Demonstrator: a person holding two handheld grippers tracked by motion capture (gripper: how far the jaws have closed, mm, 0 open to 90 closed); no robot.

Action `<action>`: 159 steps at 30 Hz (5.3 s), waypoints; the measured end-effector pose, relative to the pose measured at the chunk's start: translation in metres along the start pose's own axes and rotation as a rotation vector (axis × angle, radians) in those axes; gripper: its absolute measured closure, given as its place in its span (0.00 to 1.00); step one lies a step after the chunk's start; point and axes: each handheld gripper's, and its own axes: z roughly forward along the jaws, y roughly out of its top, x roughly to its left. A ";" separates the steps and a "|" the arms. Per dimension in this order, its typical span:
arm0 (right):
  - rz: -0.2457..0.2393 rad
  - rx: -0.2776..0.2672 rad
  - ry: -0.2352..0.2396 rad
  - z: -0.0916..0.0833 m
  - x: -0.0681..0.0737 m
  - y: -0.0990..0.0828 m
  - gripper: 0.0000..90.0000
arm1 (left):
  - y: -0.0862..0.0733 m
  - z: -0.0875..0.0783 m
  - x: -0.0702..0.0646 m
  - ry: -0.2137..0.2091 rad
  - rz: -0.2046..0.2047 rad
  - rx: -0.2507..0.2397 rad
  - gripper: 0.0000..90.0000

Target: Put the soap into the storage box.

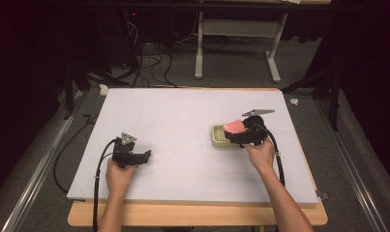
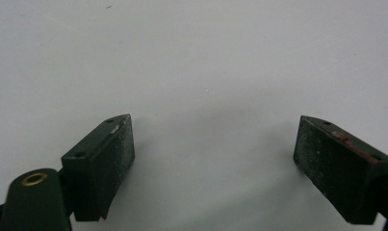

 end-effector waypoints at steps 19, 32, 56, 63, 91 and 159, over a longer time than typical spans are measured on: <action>0.030 0.071 -0.038 0.026 -0.001 0.000 0.15 | 0.000 0.000 0.000 0.000 0.000 0.000 0.16; 0.055 0.112 -0.062 0.041 0.000 -0.001 0.15 | 0.000 0.000 0.000 0.000 0.000 0.000 0.16; 0.045 0.138 -0.116 0.052 0.006 0.000 0.15 | 0.000 0.000 0.000 -0.001 0.000 0.000 0.16; 0.045 0.101 -0.107 0.046 0.007 0.002 0.13 | 0.000 0.000 0.000 -0.002 0.000 0.000 0.16; 0.032 -0.012 -0.095 0.019 0.005 0.005 0.15 | 0.000 0.000 0.000 0.000 0.001 0.000 0.16; 0.116 -0.255 -0.085 -0.070 -0.040 -0.030 0.20 | 0.000 0.000 0.000 0.001 0.000 0.000 0.16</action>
